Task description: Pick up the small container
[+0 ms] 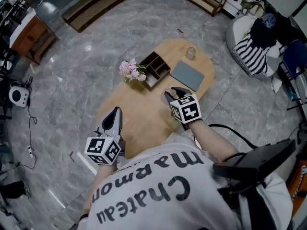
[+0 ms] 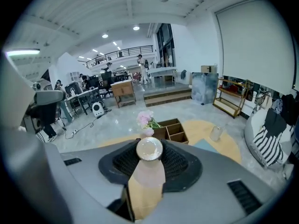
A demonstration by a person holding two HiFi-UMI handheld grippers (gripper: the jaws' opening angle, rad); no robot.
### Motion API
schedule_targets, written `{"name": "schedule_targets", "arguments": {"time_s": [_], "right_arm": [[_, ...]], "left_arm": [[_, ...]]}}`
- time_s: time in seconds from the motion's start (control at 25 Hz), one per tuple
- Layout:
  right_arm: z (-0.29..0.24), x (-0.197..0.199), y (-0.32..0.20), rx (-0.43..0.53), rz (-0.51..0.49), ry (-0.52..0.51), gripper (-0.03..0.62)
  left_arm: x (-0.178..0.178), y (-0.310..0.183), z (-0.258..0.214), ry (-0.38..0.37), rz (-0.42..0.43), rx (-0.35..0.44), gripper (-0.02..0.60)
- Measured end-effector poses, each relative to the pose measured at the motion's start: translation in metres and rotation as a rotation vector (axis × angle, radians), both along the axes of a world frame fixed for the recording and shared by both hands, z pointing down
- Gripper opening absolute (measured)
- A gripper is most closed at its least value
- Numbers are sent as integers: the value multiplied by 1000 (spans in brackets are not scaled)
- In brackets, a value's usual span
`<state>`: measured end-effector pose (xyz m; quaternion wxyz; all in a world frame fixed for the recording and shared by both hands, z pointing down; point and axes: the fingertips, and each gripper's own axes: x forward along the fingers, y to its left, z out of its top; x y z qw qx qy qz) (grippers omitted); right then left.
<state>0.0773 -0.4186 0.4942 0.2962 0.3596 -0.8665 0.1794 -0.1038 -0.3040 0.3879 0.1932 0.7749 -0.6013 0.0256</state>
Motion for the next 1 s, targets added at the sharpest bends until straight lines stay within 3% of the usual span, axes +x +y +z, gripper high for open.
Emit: {"name": "schedule_targets", "arguments": {"time_s": [0.44, 0.6, 0.8, 0.92, 1.0], "right_arm": [[-89, -15, 3, 170, 8, -103, 137], [-132, -25, 2, 254, 4, -167, 137], [-189, -31, 9, 349, 15, -281, 135], [-226, -36, 28, 381, 17, -356, 135], [-250, -39, 43, 411, 36, -408, 135]], "left_arm": [[-23, -1, -65, 37, -10, 147, 15], [-21, -7, -86, 69, 33, 199, 14], [-14, -5, -141, 138, 61, 362, 14], [-7, 5, -170, 139, 95, 397, 14], [-1, 12, -185, 149, 164, 400, 14]]}}
